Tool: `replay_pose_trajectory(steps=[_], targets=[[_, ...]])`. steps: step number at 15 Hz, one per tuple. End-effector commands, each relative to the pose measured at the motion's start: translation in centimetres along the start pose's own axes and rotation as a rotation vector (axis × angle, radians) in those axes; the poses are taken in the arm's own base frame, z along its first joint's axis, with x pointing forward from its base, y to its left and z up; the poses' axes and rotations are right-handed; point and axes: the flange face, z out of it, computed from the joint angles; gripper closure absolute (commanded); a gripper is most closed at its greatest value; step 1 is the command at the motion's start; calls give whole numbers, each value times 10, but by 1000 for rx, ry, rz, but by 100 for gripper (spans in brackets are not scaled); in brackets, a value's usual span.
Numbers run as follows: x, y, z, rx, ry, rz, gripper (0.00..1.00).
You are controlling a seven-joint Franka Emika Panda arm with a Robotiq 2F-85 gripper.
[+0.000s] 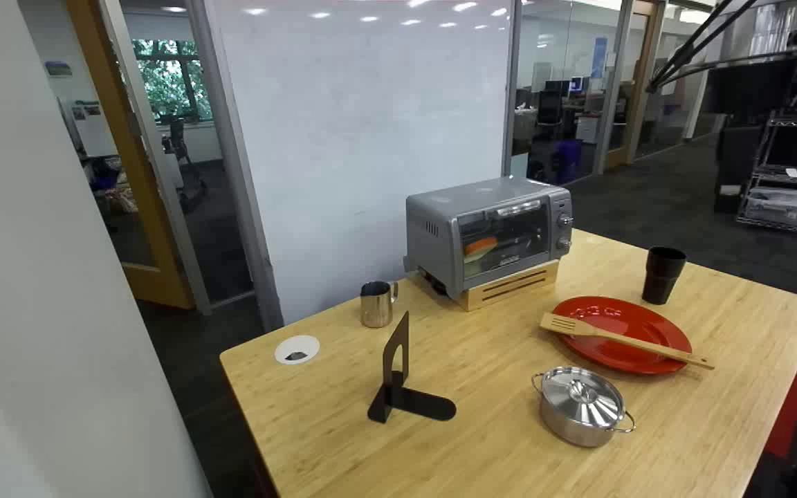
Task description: Remove the silver lid from the silver pot
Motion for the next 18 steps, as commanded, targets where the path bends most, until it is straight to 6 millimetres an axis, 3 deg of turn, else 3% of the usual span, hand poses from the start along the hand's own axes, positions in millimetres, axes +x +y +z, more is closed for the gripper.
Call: replay_pose_trajectory(steps=[1,11,18], targets=[[0,0,0,0,-1,0,0],[0,0,0,0,-1,0,0],[34,-2,39,-6,-112,-267,0]])
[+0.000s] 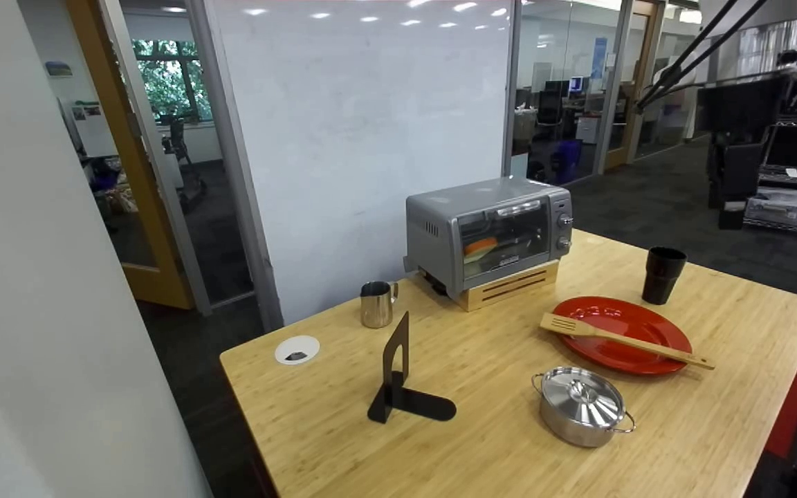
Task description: Remove the silver lid from the silver pot
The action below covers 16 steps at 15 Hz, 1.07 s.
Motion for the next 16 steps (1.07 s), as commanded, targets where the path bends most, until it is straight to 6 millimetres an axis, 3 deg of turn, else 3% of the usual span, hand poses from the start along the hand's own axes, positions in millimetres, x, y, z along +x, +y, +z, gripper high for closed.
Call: replay_pose_trajectory(steps=[1,6,9,10,12,16], targets=[[37,2,25,-9,-61,-189,0],[88,-8,76,-11,-115,-448,0],[101,-19,108,-34,-198,-582,0],[87,-17,96,-14,-160,-501,0],[95,-22,112,-17,-198,-543,0],[99,-22,111,-21,-197,-558,0]])
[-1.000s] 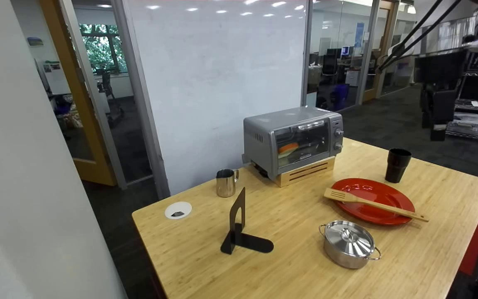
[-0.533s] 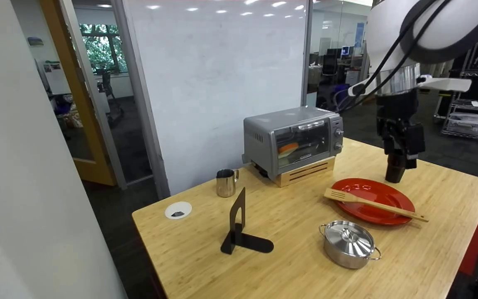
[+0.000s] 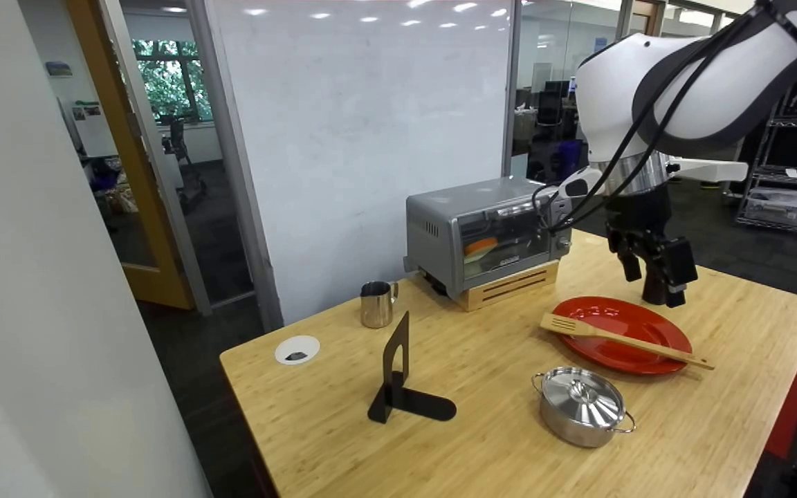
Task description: Remove the silver lid from the silver pot
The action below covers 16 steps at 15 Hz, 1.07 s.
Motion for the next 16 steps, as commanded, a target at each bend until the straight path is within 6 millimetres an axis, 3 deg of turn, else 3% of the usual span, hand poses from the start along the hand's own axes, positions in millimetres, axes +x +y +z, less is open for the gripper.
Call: replay_pose_trajectory(steps=[1,3,5,12,16], targets=[[0,0,-1,0,0,0,0],[1,1,3,7,-6,-22,0],[11,1,11,-11,-10,-166,0],[70,-18,53,2,-74,-534,0],[91,-31,75,-21,-178,-728,0]])
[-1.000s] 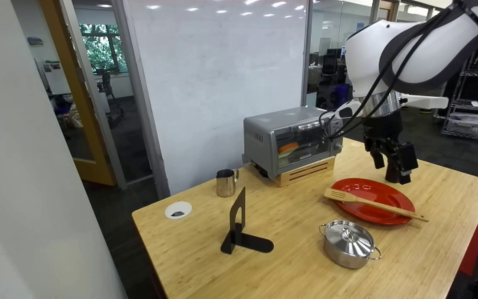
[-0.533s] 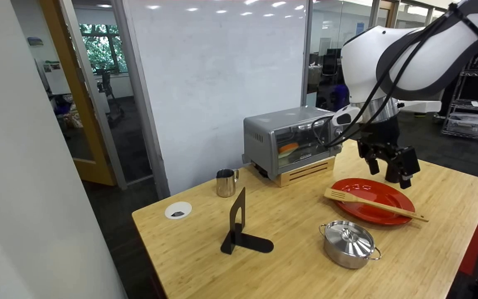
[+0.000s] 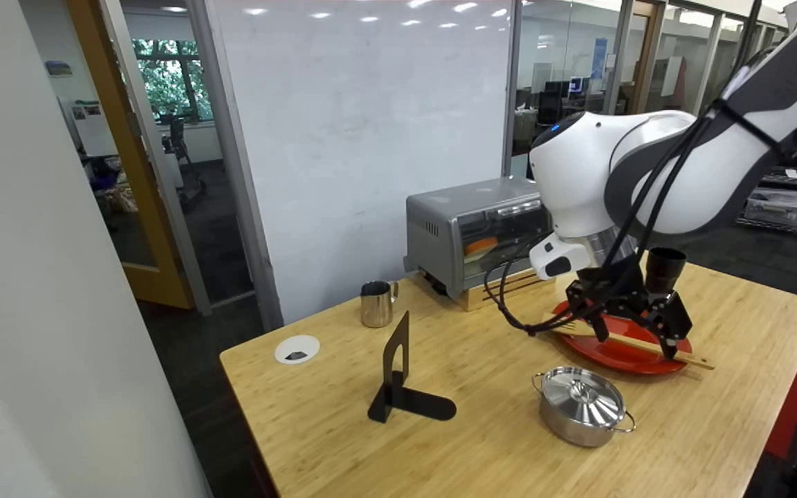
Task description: Remove the silver lid from the silver pot
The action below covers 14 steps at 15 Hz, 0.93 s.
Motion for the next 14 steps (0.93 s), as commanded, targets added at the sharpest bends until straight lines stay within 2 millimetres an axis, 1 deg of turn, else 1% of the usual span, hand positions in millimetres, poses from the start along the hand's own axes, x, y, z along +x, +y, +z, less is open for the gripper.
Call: replay_pose_trajectory(steps=[1,4,7,8,10,14], targets=[[20,8,13,-21,-89,-181,0],[27,8,21,-44,-154,-332,0],[30,7,21,-96,-193,-466,0],[28,7,21,-59,-178,-387,0],[29,8,20,-73,-188,-426,0],[30,8,20,-75,-191,-435,0]])
